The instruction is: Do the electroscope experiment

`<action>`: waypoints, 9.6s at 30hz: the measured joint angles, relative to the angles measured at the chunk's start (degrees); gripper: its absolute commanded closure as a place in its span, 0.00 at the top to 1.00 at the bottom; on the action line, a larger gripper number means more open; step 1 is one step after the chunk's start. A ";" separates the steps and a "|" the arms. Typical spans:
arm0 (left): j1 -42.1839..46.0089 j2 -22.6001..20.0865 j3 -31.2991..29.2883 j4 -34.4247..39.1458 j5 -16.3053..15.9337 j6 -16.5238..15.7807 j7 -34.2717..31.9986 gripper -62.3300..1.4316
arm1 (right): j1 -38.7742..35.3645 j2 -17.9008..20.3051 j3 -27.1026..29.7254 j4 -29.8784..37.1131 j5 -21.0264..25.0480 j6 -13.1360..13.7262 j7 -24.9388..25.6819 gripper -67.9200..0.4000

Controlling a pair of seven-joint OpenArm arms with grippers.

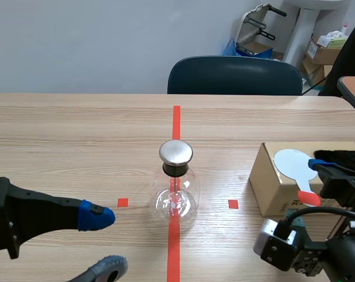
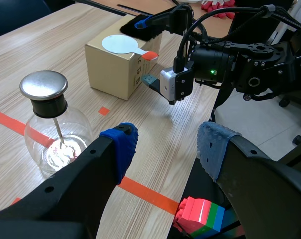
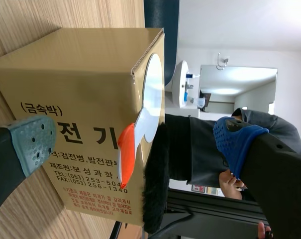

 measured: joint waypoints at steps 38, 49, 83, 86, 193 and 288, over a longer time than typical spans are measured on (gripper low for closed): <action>0.00 0.00 0.00 0.00 0.00 0.00 0.22 0.50 | 0.00 0.00 0.00 0.00 -1.11 -0.04 0.17 0.02; 0.00 0.00 0.00 0.00 0.00 0.00 0.59 0.50 | 0.00 0.00 0.00 0.00 -1.11 -0.09 -0.04 0.02; 0.00 0.00 0.00 0.00 0.00 0.00 0.59 0.50 | 0.00 0.00 0.00 0.00 -1.14 0.17 -0.04 0.02; 0.00 0.00 0.00 0.00 0.00 0.07 0.59 0.50 | 0.00 0.00 0.00 0.00 -1.14 0.17 -0.04 0.02; -29.88 8.96 18.93 -25.75 1.68 12.98 6.23 0.04 | 8.72 0.02 -15.10 5.35 -14.03 -5.62 -14.56 0.02; -47.58 14.43 38.84 -44.00 -3.21 13.64 3.82 0.04 | 8.70 0.02 -17.11 2.95 -16.50 -5.62 -21.05 0.02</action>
